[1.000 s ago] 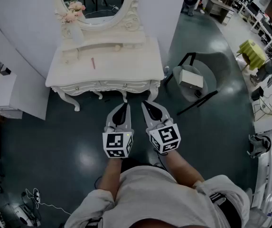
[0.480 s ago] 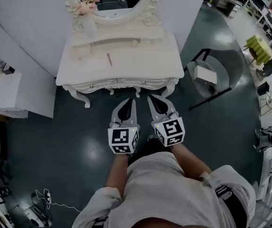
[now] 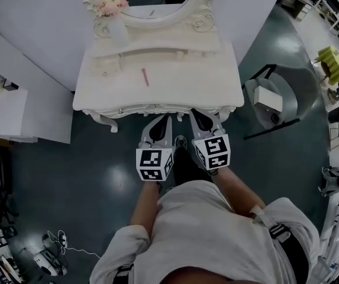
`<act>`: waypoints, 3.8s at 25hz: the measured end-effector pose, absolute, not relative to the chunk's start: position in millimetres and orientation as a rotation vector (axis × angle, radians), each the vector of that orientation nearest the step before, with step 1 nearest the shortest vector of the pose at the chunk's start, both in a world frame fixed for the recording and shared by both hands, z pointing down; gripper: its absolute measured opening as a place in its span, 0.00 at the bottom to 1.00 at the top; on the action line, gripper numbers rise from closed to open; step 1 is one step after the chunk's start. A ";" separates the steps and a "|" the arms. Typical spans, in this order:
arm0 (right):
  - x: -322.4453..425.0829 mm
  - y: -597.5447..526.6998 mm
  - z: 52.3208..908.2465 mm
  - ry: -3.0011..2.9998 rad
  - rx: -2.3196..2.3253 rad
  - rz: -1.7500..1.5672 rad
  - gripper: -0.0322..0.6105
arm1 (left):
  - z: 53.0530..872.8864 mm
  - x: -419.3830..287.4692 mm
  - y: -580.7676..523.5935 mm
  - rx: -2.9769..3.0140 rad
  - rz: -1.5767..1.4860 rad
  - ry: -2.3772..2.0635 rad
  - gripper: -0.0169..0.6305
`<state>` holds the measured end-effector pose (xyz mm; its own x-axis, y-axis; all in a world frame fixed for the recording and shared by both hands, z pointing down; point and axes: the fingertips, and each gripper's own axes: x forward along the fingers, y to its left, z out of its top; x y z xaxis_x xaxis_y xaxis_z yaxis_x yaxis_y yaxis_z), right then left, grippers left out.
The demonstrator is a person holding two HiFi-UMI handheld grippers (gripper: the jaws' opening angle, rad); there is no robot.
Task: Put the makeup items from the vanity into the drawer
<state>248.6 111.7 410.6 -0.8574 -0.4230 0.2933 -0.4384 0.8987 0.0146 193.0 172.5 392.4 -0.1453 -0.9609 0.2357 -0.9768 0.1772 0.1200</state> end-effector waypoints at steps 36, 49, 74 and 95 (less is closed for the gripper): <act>45.4 -59.7 539.4 -2.568 0.120 0.302 0.05 | 603.1 -54.0 -7.7 1.117 0.561 -2.036 0.03; 19.1 -74.2 546.6 -2.518 0.126 0.301 0.05 | 660.7 -85.9 -13.0 1.075 0.607 -1.872 0.22; -49.4 -76.5 543.7 -2.515 0.137 0.294 0.05 | 637.4 -118.1 -28.2 1.358 0.802 -1.766 0.09; -164.3 -7.9 522.5 -2.524 -0.196 0.138 0.05 | 566.2 -207.9 5.9 1.448 0.886 -1.908 0.09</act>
<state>-164.3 -7.9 522.5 -0.8108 0.1712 0.5597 0.1090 0.9837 -0.1430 -207.9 5.9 566.2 -0.2436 -0.5835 0.7747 -0.9684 0.1907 -0.1609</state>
